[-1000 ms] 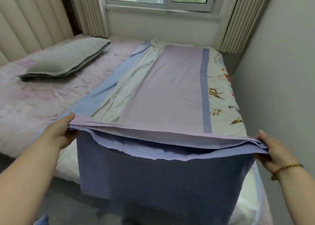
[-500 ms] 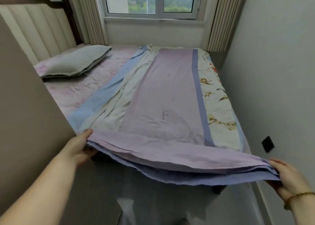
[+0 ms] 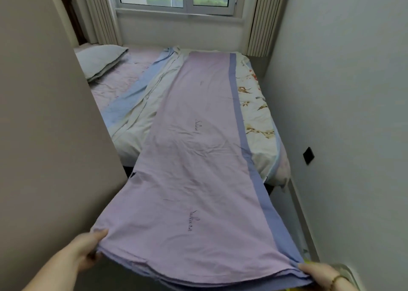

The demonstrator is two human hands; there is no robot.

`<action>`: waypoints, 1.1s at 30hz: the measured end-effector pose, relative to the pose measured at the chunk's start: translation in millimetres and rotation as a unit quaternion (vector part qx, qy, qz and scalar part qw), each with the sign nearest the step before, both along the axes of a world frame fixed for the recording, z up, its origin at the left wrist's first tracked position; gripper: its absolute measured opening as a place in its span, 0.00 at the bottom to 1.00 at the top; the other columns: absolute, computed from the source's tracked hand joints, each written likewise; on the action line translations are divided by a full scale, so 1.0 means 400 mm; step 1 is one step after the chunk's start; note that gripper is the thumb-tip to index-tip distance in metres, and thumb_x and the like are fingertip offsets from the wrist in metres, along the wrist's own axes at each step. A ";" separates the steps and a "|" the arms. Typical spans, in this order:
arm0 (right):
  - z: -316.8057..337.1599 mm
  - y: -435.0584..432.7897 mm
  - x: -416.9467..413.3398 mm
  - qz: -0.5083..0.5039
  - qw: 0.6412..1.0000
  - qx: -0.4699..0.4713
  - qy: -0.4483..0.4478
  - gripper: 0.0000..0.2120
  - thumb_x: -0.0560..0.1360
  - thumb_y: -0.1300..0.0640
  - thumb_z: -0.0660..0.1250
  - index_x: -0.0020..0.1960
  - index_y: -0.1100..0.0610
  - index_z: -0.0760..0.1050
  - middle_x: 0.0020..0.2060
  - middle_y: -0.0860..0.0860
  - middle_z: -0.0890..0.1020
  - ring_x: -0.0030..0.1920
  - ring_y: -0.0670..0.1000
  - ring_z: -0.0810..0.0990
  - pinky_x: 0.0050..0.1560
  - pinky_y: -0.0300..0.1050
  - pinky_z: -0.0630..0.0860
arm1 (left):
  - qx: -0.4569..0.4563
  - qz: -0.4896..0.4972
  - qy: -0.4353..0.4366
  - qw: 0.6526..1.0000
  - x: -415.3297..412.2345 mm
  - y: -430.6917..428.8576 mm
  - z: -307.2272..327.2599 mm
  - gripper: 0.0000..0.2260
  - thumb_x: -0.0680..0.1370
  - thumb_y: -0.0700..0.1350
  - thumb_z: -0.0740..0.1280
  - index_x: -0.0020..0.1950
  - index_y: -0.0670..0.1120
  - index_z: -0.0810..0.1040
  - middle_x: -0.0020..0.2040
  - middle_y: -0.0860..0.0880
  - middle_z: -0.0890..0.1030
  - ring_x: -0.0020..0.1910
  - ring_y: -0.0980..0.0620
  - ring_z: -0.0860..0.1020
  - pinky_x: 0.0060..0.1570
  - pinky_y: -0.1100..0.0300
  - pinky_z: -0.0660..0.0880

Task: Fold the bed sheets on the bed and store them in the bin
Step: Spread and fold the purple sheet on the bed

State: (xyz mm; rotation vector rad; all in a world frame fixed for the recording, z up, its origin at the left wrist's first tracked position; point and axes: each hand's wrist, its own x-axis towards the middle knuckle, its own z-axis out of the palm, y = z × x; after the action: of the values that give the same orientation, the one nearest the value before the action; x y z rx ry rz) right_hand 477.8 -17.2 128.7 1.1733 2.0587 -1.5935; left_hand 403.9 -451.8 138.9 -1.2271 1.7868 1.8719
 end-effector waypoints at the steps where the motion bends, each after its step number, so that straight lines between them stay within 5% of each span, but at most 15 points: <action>1: 0.002 -0.018 0.000 0.027 0.999 -0.023 -0.019 0.37 0.67 0.51 0.74 0.65 0.73 0.66 0.57 0.64 0.77 0.57 0.56 0.77 0.56 0.46 0.72 | -0.008 0.008 -0.002 1.000 0.026 -0.009 0.002 0.14 0.80 0.37 0.59 0.34 0.38 0.68 0.13 0.48 0.66 0.20 0.49 0.66 0.13 0.73 0.59; 3: 0.023 -0.005 -0.003 -0.027 0.993 -0.080 0.079 0.11 0.75 0.61 0.65 0.45 0.71 0.75 0.26 0.58 0.80 0.27 0.51 0.80 0.25 0.39 0.75 | 0.014 0.045 0.037 0.998 0.060 -0.025 0.020 0.14 0.80 0.38 0.58 0.34 0.40 0.67 0.12 0.50 0.66 0.16 0.52 0.67 0.12 0.75 0.57; 5: 0.045 0.029 -0.008 -0.078 0.977 -0.091 0.179 0.11 0.73 0.62 0.64 0.33 0.63 0.78 0.19 0.51 0.78 0.19 0.45 0.76 0.18 0.33 0.70 | 0.049 0.096 0.090 0.990 0.074 -0.036 0.050 0.13 0.81 0.39 0.58 0.36 0.42 0.68 0.14 0.52 0.70 0.12 0.58 0.68 0.12 0.74 0.60; 8: 0.040 0.052 0.044 -0.113 0.970 -0.103 0.190 0.08 0.71 0.60 0.66 0.39 0.59 0.84 0.25 0.52 0.82 0.26 0.48 0.81 0.24 0.36 0.75 | 0.053 0.144 0.095 0.984 0.111 -0.041 0.048 0.13 0.81 0.40 0.57 0.36 0.43 0.67 0.14 0.53 0.71 0.12 0.60 0.68 0.12 0.73 0.62; 11: -0.018 0.054 0.123 -0.108 0.987 -0.056 0.104 0.14 0.78 0.65 0.59 0.59 0.74 0.72 0.34 0.57 0.80 0.42 0.57 0.80 0.39 0.43 0.73 | 0.044 0.151 0.074 0.985 0.161 -0.029 0.012 0.13 0.81 0.40 0.59 0.36 0.45 0.67 0.12 0.53 0.69 0.11 0.60 0.67 0.12 0.73 0.62; 13: -0.019 0.060 0.128 -0.072 0.992 -0.065 0.085 0.12 0.79 0.66 0.57 0.55 0.74 0.73 0.21 0.53 0.79 0.28 0.52 0.80 0.25 0.38 0.73 | 0.028 0.152 0.073 0.985 0.165 -0.023 0.019 0.13 0.80 0.40 0.59 0.35 0.45 0.66 0.12 0.53 0.68 0.10 0.61 0.66 0.12 0.73 0.62; 15: 0.027 0.064 0.080 -0.073 0.985 -0.067 0.142 0.14 0.79 0.66 0.55 0.40 0.67 0.76 0.17 0.50 0.77 0.18 0.44 0.75 0.17 0.32 0.69 | 0.016 0.154 0.108 0.982 0.132 -0.026 0.056 0.13 0.81 0.40 0.59 0.35 0.45 0.66 0.12 0.54 0.68 0.11 0.62 0.67 0.12 0.72 0.63; 19: 0.105 0.064 0.053 -0.092 0.955 -0.107 0.261 0.31 0.80 0.64 0.53 0.24 0.51 0.81 0.20 0.47 0.79 0.20 0.41 0.76 0.19 0.31 0.70 | 0.038 0.162 0.162 0.973 0.115 -0.045 0.098 0.12 0.81 0.41 0.58 0.37 0.46 0.67 0.15 0.55 0.72 0.14 0.62 0.71 0.16 0.71 0.69; 24: 0.008 0.079 0.165 -0.101 0.981 -0.093 0.136 0.17 0.80 0.64 0.55 0.34 0.60 0.73 0.16 0.50 0.75 0.27 0.57 0.74 0.14 0.33 0.67 | 0.042 0.151 0.087 0.984 0.186 -0.041 0.017 0.13 0.80 0.40 0.59 0.35 0.45 0.65 0.13 0.53 0.70 0.12 0.61 0.69 0.13 0.70 0.66; 29: 0.031 0.091 0.108 -0.107 0.981 -0.069 0.146 0.14 0.80 0.64 0.55 0.37 0.59 0.70 0.15 0.47 0.75 0.18 0.44 0.75 0.16 0.31 0.67 | 0.036 0.164 0.108 0.980 0.146 -0.034 0.020 0.12 0.80 0.40 0.60 0.36 0.45 0.66 0.26 0.46 0.73 0.19 0.57 0.75 0.13 0.70 0.67; 31: 0.052 0.090 0.083 -0.107 0.980 -0.068 0.152 0.14 0.80 0.63 0.54 0.37 0.58 0.69 0.15 0.46 0.75 0.25 0.51 0.77 0.16 0.30 0.67 | 0.036 0.161 0.114 0.980 0.123 -0.032 0.029 0.12 0.80 0.40 0.60 0.36 0.45 0.66 0.32 0.47 0.71 0.23 0.55 0.75 0.14 0.71 0.67; 33: 0.059 0.095 0.066 -0.101 0.981 -0.065 0.153 0.14 0.80 0.63 0.55 0.37 0.59 0.69 0.15 0.47 0.75 0.31 0.55 0.71 0.20 0.34 0.71 | 0.038 0.154 0.107 0.981 0.104 -0.035 0.034 0.12 0.80 0.39 0.61 0.36 0.45 0.67 0.27 0.46 0.73 0.19 0.57 0.75 0.14 0.71 0.68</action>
State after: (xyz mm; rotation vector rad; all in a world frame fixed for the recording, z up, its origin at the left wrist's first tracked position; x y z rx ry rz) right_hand 504.1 20.9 152.4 1.1845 2.0238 -2.0867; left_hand 445.4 -465.6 152.6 -1.3861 1.6826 2.3009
